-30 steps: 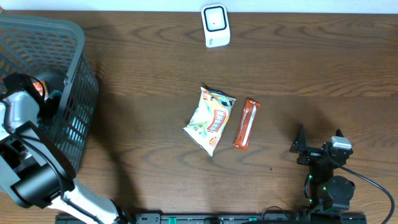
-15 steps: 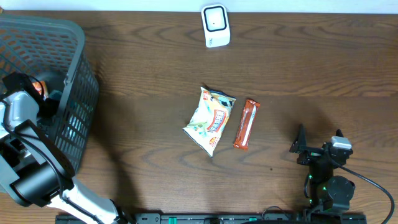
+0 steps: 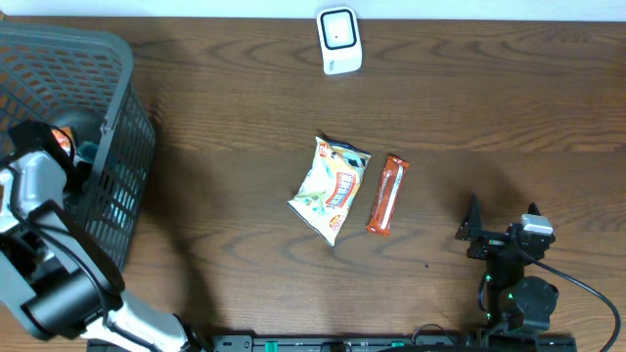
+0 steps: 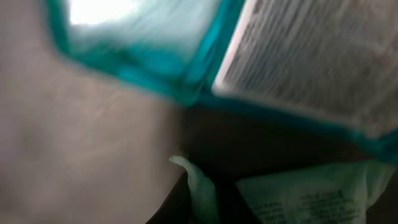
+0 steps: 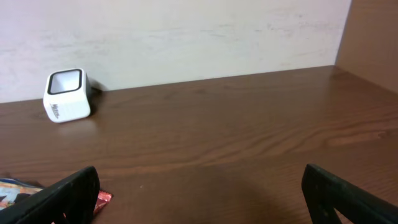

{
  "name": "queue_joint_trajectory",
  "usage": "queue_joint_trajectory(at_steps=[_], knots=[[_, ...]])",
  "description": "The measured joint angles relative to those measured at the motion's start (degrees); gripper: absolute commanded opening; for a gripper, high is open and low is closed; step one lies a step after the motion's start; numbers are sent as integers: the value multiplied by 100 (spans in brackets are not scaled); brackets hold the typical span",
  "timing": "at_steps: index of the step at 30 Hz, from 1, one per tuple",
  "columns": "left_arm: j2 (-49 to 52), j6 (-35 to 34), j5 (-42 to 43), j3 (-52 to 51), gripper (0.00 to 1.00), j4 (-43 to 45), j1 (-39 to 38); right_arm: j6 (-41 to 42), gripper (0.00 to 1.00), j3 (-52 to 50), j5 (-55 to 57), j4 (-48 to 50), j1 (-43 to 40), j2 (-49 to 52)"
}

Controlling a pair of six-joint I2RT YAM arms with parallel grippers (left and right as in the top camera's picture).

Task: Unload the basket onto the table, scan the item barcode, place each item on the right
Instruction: 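Grasp the green wipes pack with the left gripper and lift it out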

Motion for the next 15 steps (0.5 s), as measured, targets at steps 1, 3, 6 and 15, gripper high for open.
queue_joint_trajectory(at_steps=[1, 3, 6, 15], knots=[[-109, 2, -17, -39, 7, -13, 0, 0, 99, 2, 0, 0, 0, 0], [-455, 7, -26, -48, 7, -74, 0, 0, 99, 0, 0, 0, 0, 0], [-1073, 24, -26, -48, 7, -109, -11, 0, 99, 2, 0, 2, 0, 0], [-2638, 42, -35, -46, 7, -273, -15, 0, 99, 0, 0, 2, 0, 0]])
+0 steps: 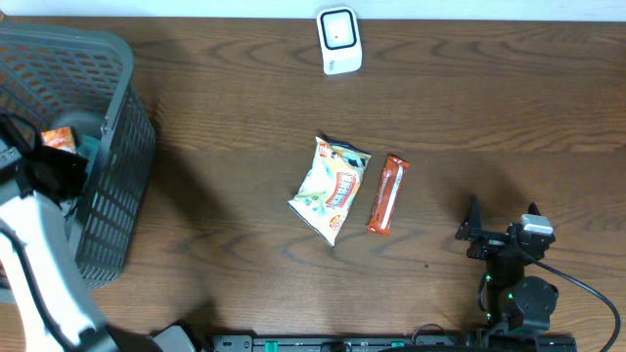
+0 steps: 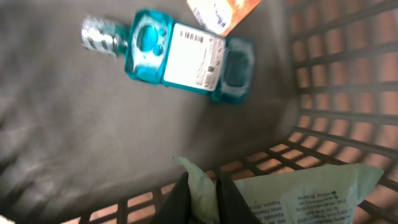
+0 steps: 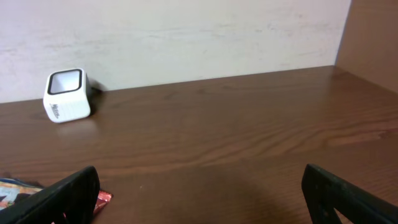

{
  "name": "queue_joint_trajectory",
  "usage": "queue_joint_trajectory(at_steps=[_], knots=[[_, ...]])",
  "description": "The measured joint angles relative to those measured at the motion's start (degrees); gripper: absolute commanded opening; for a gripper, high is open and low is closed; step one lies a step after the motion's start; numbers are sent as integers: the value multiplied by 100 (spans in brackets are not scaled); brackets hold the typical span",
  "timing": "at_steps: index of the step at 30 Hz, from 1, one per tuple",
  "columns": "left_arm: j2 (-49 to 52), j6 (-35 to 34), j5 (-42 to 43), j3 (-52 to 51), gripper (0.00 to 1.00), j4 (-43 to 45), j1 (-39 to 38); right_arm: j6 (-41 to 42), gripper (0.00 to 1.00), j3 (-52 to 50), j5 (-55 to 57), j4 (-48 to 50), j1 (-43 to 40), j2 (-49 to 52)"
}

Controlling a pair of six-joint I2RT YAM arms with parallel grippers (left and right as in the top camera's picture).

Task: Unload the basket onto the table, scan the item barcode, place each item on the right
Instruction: 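Grasp the green wipes pack with the left gripper and lift it out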

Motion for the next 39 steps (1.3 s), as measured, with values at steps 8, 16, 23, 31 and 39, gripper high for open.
queue_joint_trajectory(at_steps=[8, 16, 23, 31, 39], knots=[[-1132, 2, 107, 0, 7, -39, 0, 0, 99, 0, 0, -2, 0, 0], [-1827, 131, 540, 0, 7, 284, -426, 0, 99, 0, 0, -2, 0, 0], [-1963, 608, 555, 0, 7, 662, -1329, 0, 99, 0, 0, 0, 0, 0], [-1840, 717, -446, 0, 7, 846, -1565, 0, 99, 0, 0, 0, 0, 0], [-1381, 730, -1040, -2, 7, 1661, -1565, 0, 99, 0, 0, -2, 0, 0]])
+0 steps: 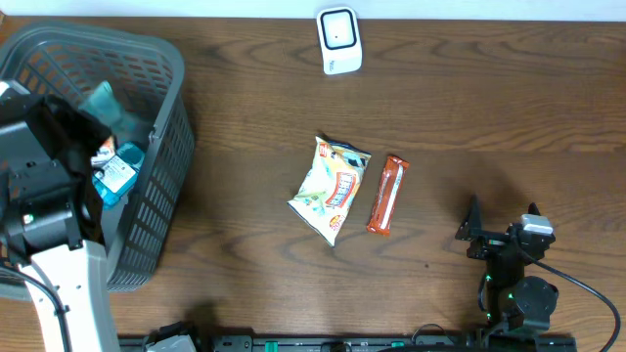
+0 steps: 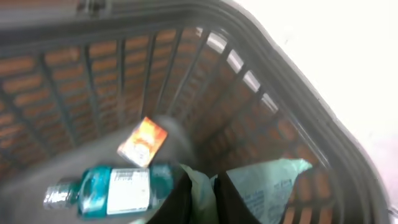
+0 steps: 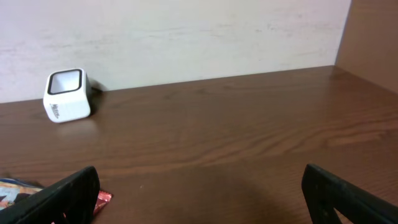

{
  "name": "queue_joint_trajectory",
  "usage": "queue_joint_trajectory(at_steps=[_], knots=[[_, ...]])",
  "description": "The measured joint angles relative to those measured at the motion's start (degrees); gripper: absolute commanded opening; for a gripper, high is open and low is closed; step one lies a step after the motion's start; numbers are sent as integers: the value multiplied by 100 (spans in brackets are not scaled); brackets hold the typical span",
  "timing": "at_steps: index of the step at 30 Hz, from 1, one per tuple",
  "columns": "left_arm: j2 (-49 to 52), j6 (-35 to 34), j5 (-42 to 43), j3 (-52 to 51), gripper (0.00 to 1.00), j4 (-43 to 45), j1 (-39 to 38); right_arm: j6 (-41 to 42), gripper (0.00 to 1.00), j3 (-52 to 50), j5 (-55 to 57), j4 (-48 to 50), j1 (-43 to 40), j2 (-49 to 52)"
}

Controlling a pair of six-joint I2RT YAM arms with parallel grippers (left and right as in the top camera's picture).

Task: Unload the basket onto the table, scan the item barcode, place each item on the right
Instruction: 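Grasp the green wipes pack with the left gripper and lift it out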

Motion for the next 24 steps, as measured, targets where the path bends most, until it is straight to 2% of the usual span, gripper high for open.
queue_joint_trajectory(at_steps=[7, 10, 14, 19, 24], knots=[[-50, -358, -144, 2, 7, 1687, 0, 0, 99, 0, -2, 2, 0, 0], [-105, -501, 155, 2, 7, 1788, 0, 0, 99, 0, 0, 2, 0, 0], [-142, -533, 1043, 2, 7, 1797, -59, 0, 99, 0, 0, 2, 0, 0], [-142, -81, 2181, 2, 7, 1659, -511, 0, 99, 0, 0, 2, 0, 0], [-142, 337, 2656, 2, 7, 1279, -1178, 0, 99, 0, 0, 2, 0, 0]])
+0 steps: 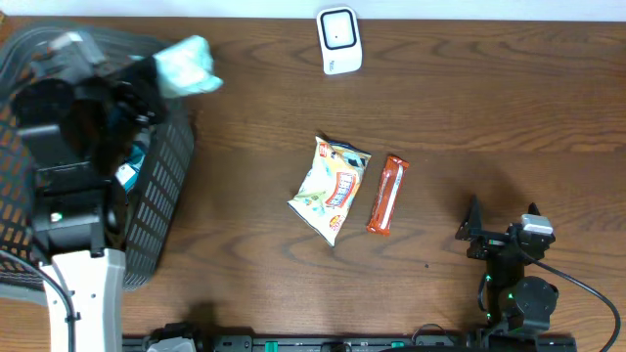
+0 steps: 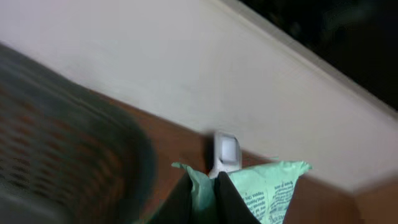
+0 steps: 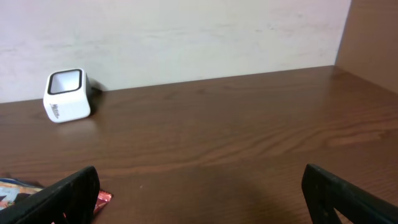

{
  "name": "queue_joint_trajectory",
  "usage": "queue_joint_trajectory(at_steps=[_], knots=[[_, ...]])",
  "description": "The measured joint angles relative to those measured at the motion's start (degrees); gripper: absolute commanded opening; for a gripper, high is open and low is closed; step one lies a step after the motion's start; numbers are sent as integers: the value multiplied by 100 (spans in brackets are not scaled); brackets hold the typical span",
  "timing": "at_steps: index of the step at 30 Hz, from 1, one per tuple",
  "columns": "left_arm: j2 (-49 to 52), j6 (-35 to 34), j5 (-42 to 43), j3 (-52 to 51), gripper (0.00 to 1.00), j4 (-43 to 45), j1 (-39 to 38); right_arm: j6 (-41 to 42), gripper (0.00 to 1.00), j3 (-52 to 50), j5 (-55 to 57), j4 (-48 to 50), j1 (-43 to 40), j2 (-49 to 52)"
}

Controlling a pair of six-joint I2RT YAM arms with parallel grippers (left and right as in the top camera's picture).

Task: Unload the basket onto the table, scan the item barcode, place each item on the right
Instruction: 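Grasp the green wipes pack with the left gripper and lift it out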

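Note:
My left gripper is shut on a pale green packet and holds it in the air over the right rim of the grey basket. In the left wrist view the black fingers pinch the packet's edge, with its printed side to the right. The white scanner stands at the table's back middle; it shows just beyond the packet as the scanner and far left as the scanner. At the front right my right gripper rests open and holds nothing.
A blue bottle lies inside the basket. At the table's middle lie a colourful snack bag and a red bar. A pale wall runs behind the scanner.
The left gripper, then low inside the basket above the blue bottle, now holds the green packet above the basket's right rim, facing the scanner. The right arm has not moved.
The left gripper was deep in the basket, shut on the green packet beside the blue bottle. Then it was higher, with the bottle and an orange packet below. Later it was near the rim, and now the packet is out over the basket's edge.

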Motion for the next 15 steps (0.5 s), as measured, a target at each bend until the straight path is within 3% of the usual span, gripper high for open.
queue_joint_trajectory(at_steps=[7, 15], knots=[[0, 455, 72, 0, 7, -308, -933, 0, 99, 0, 0, 0, 0, 0], [254, 728, -776, 0, 7, -984, -2096, 0, 99, 0, -2, 0, 0, 0]])
